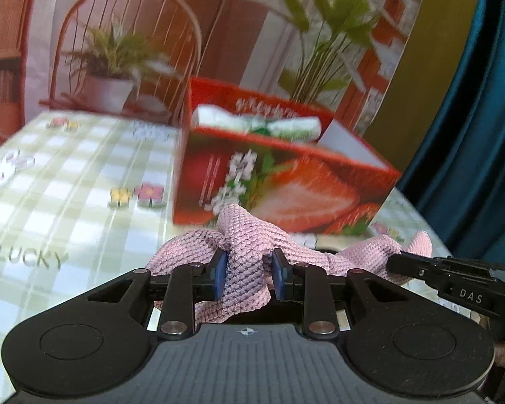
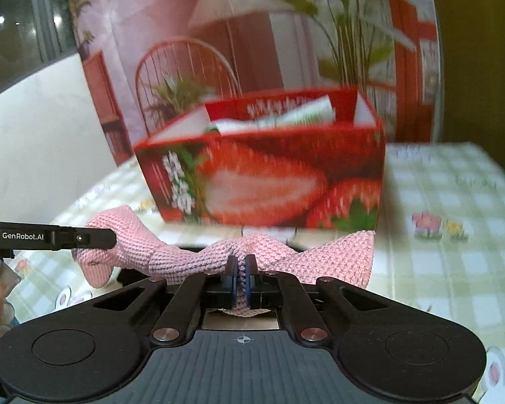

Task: Organize soft objects
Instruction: 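Lift the pink sock off the black eye mask, then carry the pink sock over the red box and lower it inside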

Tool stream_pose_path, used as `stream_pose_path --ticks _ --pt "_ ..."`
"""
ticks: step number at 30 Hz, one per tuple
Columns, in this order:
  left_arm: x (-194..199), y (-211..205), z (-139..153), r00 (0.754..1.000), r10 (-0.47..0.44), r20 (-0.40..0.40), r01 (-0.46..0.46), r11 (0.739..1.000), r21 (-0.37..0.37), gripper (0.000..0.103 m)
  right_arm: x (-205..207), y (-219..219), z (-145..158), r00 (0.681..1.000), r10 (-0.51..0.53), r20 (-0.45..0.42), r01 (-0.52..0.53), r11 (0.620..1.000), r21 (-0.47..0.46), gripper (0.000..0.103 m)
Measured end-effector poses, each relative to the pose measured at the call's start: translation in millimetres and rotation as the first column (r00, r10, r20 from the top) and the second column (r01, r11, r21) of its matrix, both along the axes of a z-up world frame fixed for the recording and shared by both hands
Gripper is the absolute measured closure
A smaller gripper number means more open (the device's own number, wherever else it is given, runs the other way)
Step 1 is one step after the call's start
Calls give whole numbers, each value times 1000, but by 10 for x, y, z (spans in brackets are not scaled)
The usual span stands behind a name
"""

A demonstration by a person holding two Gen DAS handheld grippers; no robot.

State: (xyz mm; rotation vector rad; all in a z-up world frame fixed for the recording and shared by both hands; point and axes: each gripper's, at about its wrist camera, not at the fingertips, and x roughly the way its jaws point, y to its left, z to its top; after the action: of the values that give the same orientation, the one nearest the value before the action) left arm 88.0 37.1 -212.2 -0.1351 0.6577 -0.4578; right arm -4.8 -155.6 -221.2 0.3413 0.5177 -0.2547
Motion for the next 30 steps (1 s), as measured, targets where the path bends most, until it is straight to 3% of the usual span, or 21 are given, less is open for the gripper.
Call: stream_pose_path --ticks 7,14,23,30 --pt "97 -70 394 993 -20 117 21 1000 -9 74 33 -45 390 996 16 87 -7 994 -106 99" --pt "473 -231 734 983 -44 177 48 999 -21 74 253 -333 743 988 13 151 13 985 -170 99" --pt "1329 -581 781 989 -50 138 45 998 35 74 769 -830 876 990 -11 142 43 974 -224 99" --pt "1888 -807 613 995 -54 84 48 996 78 74 1317 -1187 838 997 -48 66 61 973 -223 99"
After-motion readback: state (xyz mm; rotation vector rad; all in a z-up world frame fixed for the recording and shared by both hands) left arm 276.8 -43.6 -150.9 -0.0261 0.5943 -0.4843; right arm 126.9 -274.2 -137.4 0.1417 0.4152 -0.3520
